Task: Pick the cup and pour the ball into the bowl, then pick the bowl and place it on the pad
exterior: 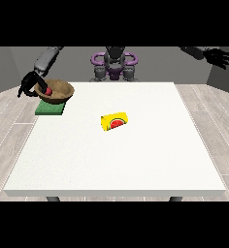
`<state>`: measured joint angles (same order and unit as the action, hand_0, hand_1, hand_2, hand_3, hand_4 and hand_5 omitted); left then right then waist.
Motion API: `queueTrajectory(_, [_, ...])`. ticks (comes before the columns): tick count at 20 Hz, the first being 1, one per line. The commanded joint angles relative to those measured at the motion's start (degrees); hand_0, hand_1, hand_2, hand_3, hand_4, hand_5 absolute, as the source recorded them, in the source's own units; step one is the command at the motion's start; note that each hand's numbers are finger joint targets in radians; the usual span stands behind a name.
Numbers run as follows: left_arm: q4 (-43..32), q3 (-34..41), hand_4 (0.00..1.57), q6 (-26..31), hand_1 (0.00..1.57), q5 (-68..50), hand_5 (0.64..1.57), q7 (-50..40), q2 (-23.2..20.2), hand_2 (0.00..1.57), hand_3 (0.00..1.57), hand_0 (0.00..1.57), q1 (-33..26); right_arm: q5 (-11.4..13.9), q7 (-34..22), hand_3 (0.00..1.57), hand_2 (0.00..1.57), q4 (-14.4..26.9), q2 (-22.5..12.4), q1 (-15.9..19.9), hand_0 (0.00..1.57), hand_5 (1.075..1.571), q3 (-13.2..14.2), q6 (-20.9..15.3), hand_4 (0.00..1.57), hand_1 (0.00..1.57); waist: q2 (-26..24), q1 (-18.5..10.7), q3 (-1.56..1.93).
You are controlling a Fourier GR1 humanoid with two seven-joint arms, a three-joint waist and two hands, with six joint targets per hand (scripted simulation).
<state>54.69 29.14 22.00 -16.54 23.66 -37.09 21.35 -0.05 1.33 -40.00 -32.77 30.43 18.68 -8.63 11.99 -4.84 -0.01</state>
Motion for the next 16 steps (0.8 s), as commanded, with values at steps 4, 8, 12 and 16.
queueTrajectory(4, [-0.94,1.64,1.19,3.64,0.0,-2.13,1.558,0.7,-3.34,0.0,0.0,0.0,0.61,-0.23,0.37,1.3,1.41,5.28,-3.93,0.96,1.22,1.553,4.02,-4.49,0.0,1.22,3.37,-1.07,0.04])
queueTrajectory(8, [-0.59,1.18,1.17,1.75,0.0,-1.17,1.549,1.08,-2.53,0.0,0.0,0.0,-0.45,-1.37,1.6,0.92,0.56,7.48,-3.92,1.27,0.42,1.518,3.55,1.08,0.0,0.42,2.22,-0.29,0.04])
queueTrajectory(12, [4.27,-1.88,1.18,-2.04,0.0,-0.28,1.55,-2.57,1.05,0.0,0.0,0.0,0.38,-1.25,-0.97,0.12,0.18,9.45,-4.04,5.76,0.0,1.392,3.26,0.84,0.0,0.0,1.12,-1.75,0.07])
queueTrajectory(16, [11.74,-8.68,0.9,-6.21,0.0,0.89,1.559,-11.25,8.09,0.0,0.0,0.0,2.4,0.93,-4.59,0.0,0.0,10.78,-4.78,5.89,0.0,1.359,0.94,1.82,0.0,0.0,-6.72,-0.74,0.17])
